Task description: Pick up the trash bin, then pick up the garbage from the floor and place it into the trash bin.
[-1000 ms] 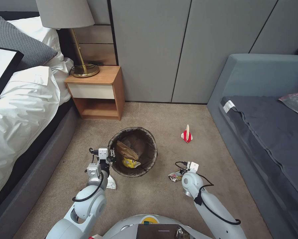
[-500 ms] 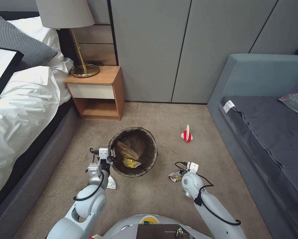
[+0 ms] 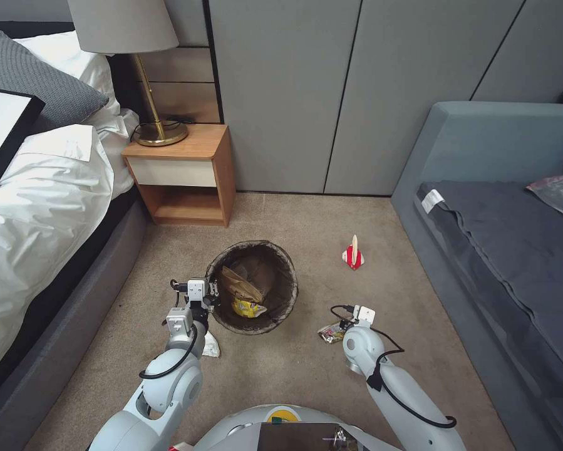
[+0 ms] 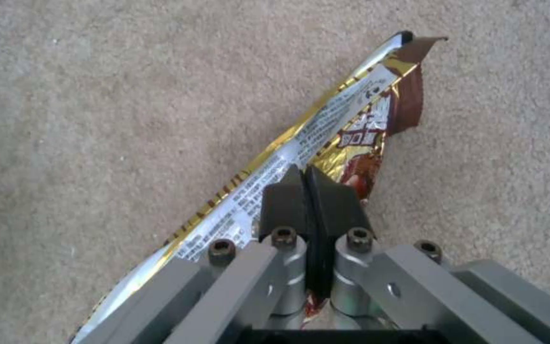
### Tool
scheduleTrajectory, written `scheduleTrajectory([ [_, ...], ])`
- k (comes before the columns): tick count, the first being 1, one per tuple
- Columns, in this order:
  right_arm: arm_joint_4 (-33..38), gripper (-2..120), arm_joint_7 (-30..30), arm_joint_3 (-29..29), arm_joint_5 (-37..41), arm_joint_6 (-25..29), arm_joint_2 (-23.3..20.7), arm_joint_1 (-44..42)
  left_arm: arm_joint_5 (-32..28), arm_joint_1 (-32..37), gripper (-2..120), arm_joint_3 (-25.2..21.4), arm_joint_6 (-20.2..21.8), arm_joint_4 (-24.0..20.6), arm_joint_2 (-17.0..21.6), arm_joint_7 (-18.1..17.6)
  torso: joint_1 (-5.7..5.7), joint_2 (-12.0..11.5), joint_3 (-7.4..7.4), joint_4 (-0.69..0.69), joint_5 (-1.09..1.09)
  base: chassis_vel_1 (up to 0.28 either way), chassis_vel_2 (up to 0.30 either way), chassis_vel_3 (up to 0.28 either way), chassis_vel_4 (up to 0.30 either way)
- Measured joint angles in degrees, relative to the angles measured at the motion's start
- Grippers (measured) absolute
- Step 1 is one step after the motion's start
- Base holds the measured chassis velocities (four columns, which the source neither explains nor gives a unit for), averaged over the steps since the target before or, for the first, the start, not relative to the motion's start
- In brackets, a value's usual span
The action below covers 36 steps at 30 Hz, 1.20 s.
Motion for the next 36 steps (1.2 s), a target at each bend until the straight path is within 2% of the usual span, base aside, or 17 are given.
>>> scheduleTrajectory([
  [13, 6.2, -2, 2.4, 0.0, -0.1, -0.8, -1.7, -2.8, 0.3, 0.0, 2, 0.6, 0.0, 0.0, -0.3, 0.0, 0.0, 0.0, 0.01, 0.0, 0.0, 0.0, 0.0, 0.0, 0.0],
  [16, 9.7, 13, 3.8, 0.1, 0.3, -1.5, -2.8, -3.9, 0.3, 0.0, 2, 0.4, 0.0, 0.0, -0.2, -0.1, 0.0, 0.0, 0.01, 0.0, 0.0, 0.0, 0.0, 0.0, 0.0],
  [19, 10.3, 18, 4.1, 0.1, 0.4, -1.6, -2.9, -4.0, 0.3, 0.0, 2, 0.3, 0.0, 0.0, -0.2, -0.1, 0.0, 0.0, 0.01, 0.0, 0.0, 0.0, 0.0, 0.0, 0.0],
  [22, 11.0, 35, 4.7, 0.0, 0.7, -1.8, -2.9, -4.1, 0.3, -0.1, 2, 0.3, 0.0, -0.1, -0.1, -0.1, 0.0, 0.0, 0.01, 0.0, 0.0, 0.0, 0.0, 0.0, 0.0],
  [23, 11.0, 35, 4.7, 0.0, 0.7, -1.8, -2.9, -4.1, 0.3, -0.1, 2, 0.3, 0.0, -0.1, -0.1, -0.1, 0.0, 0.0, 0.01, 0.0, 0.0, 0.0, 0.0, 0.0, 0.0],
  [26, 10.8, 50, 4.8, -0.1, 0.7, -1.9, -2.6, -3.9, 0.2, -0.1, 2, 0.3, 0.0, -0.1, 0.0, -0.1, 0.0, 0.0, 0.01, 0.0, 0.0, 0.0, 0.0, 0.0, 0.0],
  [27, 10.8, 50, 4.8, -0.1, 0.7, -1.9, -2.6, -3.9, 0.2, -0.1, 2, 0.3, 0.0, -0.1, 0.0, -0.1, 0.0, 0.0, 0.01, 0.0, 0.0, 0.0, 0.0, 0.0, 0.0],
  [30, 10.3, 64, 4.8, -0.1, 0.8, -1.9, -2.5, -3.7, 0.1, -0.2, 2, 0.2, 0.0, -0.1, 0.1, -0.1, 0.0, 0.0, 0.01, 0.0, 0.0, 0.0, 0.0, 0.0, 0.0],
  [31, 10.3, 64, 4.8, -0.1, 0.8, -1.9, -2.5, -3.7, 0.1, -0.2, 2, 0.2, 0.0, -0.1, 0.1, -0.1, 0.0, 0.0, 0.01, 0.0, 0.0, 0.0, 0.0, 0.0, 0.0],
  [35, 8.4, 83, 4.7, 0.0, 1.1, -1.9, -2.0, -2.8, 0.1, -0.3, 2, 0.3, 0.0, 0.0, 0.0, -0.1, 0.0, 0.0, 0.01, 0.0, 0.0, 0.0, 0.0, 0.0, 0.0],
  [36, 8.4, 83, 4.7, 0.0, 1.1, -1.9, -2.0, -2.8, 0.1, -0.3, 2, 0.3, 0.0, 0.0, 0.0, -0.1, 0.0, 0.0, 0.01, 0.0, 0.0, 0.0, 0.0, 0.0, 0.0],
])
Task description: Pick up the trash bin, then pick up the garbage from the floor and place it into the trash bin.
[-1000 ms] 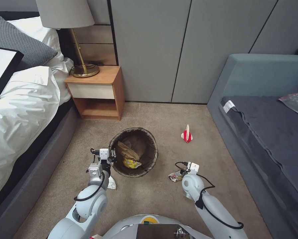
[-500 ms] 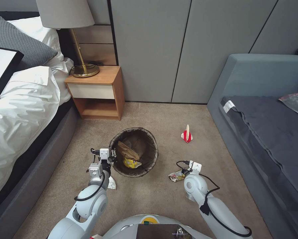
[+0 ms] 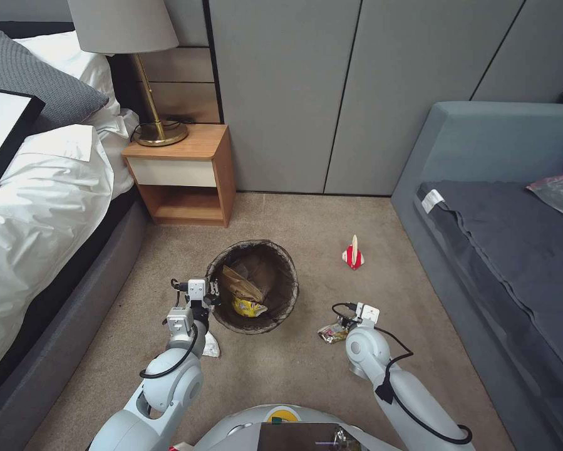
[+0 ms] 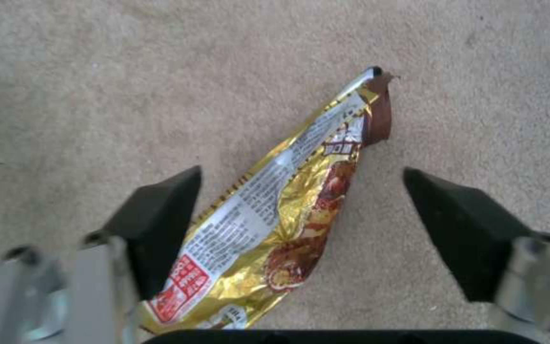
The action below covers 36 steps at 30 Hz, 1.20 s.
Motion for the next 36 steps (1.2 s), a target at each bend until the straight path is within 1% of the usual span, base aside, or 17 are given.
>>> scheduleTrajectory([
  [2, -0.8, 89, -0.1, 0.0, 0.2, 0.0, 0.2, 0.3, 0.0, -0.1, 2, 0.0, 0.0, 0.1, 0.0, 0.0, 0.0, 0.0, 0.0, 0.0, 0.0, 0.0, 0.0, 0.0, 0.0],
  [3, -1.4, 94, -0.3, 0.1, 0.3, 0.0, 0.3, 0.5, 0.0, -0.1, 2, 0.0, 0.0, 0.1, 0.0, 0.0, 0.0, 0.0, 0.0, 0.0, 0.0, 0.0, 0.0, 0.0, 0.0],
  [4, -1.4, 94, -0.3, 0.1, 0.3, 0.0, 0.3, 0.5, 0.0, -0.1, 2, 0.0, 0.0, 0.1, 0.0, 0.0, 0.0, 0.0, 0.0, 0.0, 0.0, 0.0, 0.0, 0.0, 0.0],
  [5, -2.1, 98, -0.6, 0.1, 0.3, 0.0, 0.4, 0.8, 0.0, -0.1, 2, 0.0, 0.0, 0.2, 0.0, 0.0, 0.0, 0.0, 0.0, 0.0, 0.0, 0.0, 0.0, 0.0, 0.0],
  [8, -4.3, 100, -1.3, 0.1, 0.3, 0.1, 0.8, 1.7, -0.1, -0.2, 2, 0.0, 0.0, 0.3, 0.0, 0.0, 0.0, 0.0, 0.0, 0.0, 0.0, 0.0, 0.0, 0.0, 0.0],
  [19, -9.8, 100, -3.4, 0.1, 0.3, 0.5, 2.6, 4.5, 0.0, -0.3, 2, 0.1, 0.0, 0.6, -0.1, 0.0, 0.0, 0.0, 0.0, 0.0, 0.0, 0.0, 0.0, 0.0, 0.0],
  [36, -13.9, 100, -4.8, -0.3, -0.5, 0.8, 4.0, 7.0, 0.0, -0.5, 2, 0.1, 0.0, 0.9, -0.3, 0.0, 0.0, 0.0, 0.0, 0.0, 0.0, 0.0, 0.0, 0.0, 0.0],
])
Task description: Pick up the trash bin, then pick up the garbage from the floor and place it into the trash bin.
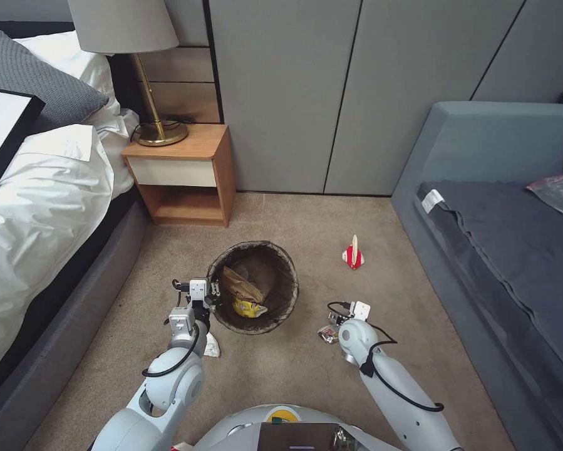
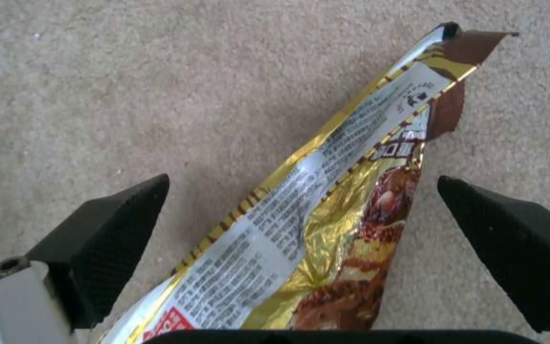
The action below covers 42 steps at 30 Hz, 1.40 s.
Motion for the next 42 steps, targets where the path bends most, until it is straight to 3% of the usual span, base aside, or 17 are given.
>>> scheduleTrajectory([
  [11, -1.9, 100, -1.0, 0.0, -0.3, 0.2, 0.2, 0.8, 0.0, -0.2, 2, 0.1, 0.0, 0.3, 0.0, 0.0, 0.0, 0.0, 0.0, 0.0, 0.0, 0.0, 0.0, 0.0, 0.0],
  [14, -2.2, 95, -1.3, 0.0, -0.4, 0.2, 0.2, 0.9, 0.0, -0.3, 2, 0.2, 0.0, 0.3, 0.0, 0.0, 0.0, 0.0, 0.0, 0.0, 0.0, 0.0, 0.0, 0.0, 0.0],
  [24, -2.6, 60, -1.8, 0.1, -0.4, 0.4, 0.3, 1.1, -0.2, -0.3, 2, 0.3, 0.0, 0.4, 0.3, 0.0, 0.0, 0.0, 0.0, 0.0, 0.0, 0.0, 0.0, 0.0, 0.0],
  [31, -2.5, 29, -1.9, 0.2, -0.4, 0.4, 0.2, 0.8, -0.3, -0.6, 2, 0.5, 0.0, 0.4, 0.6, 0.0, 0.0, 0.0, 0.0, 0.0, 0.0, 0.0, 0.0, 0.0, 0.0],
  [35, -2.4, 20, -1.8, 0.3, -0.4, 0.4, 0.2, 0.7, -0.4, -0.6, 2, 0.5, 0.0, 0.4, 0.6, 0.0, 0.0, 0.0, 0.0, 0.0, 0.0, 0.0, 0.0, 0.0, 0.0],
  [38, -2.0, 6, -1.7, 0.3, -0.5, 0.4, 0.3, 0.6, -0.4, -0.6, 2, 0.6, 0.0, 0.4, 0.6, 0.0, 0.0, 0.0, 0.0, 0.0, 0.0, 0.0, 0.0, 0.0, 0.0],
  [42, -1.8, 0, -1.6, 0.3, -0.5, 0.4, 0.2, 0.5, -0.4, -0.6, 2, 0.6, 0.0, 0.4, 0.6, 0.0, 0.0, 0.0, 0.0, 0.0, 0.0, 0.0, 0.0, 0.0, 0.0],
])
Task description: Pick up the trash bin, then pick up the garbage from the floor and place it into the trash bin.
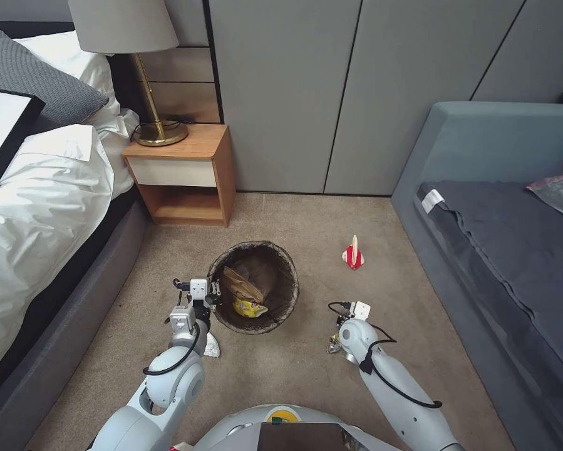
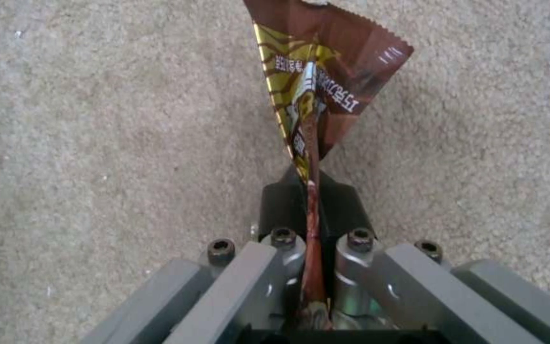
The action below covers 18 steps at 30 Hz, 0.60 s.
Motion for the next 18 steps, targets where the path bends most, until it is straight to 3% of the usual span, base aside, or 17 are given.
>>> scheduleTrajectory([
  [11, 7.2, 0, 2.2, 0.8, -0.4, 0.0, -1.8, -2.6, 0.1, 0.5, 2, 1.0, 0.3, -0.4, 0.0, 0.0, 0.0, 0.0, 0.0, 0.0, 0.0, 0.0, 0.0, 0.0, 0.0],
  [18, 20.9, 0, 3.5, 2.2, -3.5, 1.6, -4.2, -5.4, 0.1, 0.7, 2, 2.1, 0.7, -0.6, 0.1, 0.0, 0.0, 0.0, 0.0, 0.0, 0.01, 0.0, 0.0, 0.0, 0.0],
])
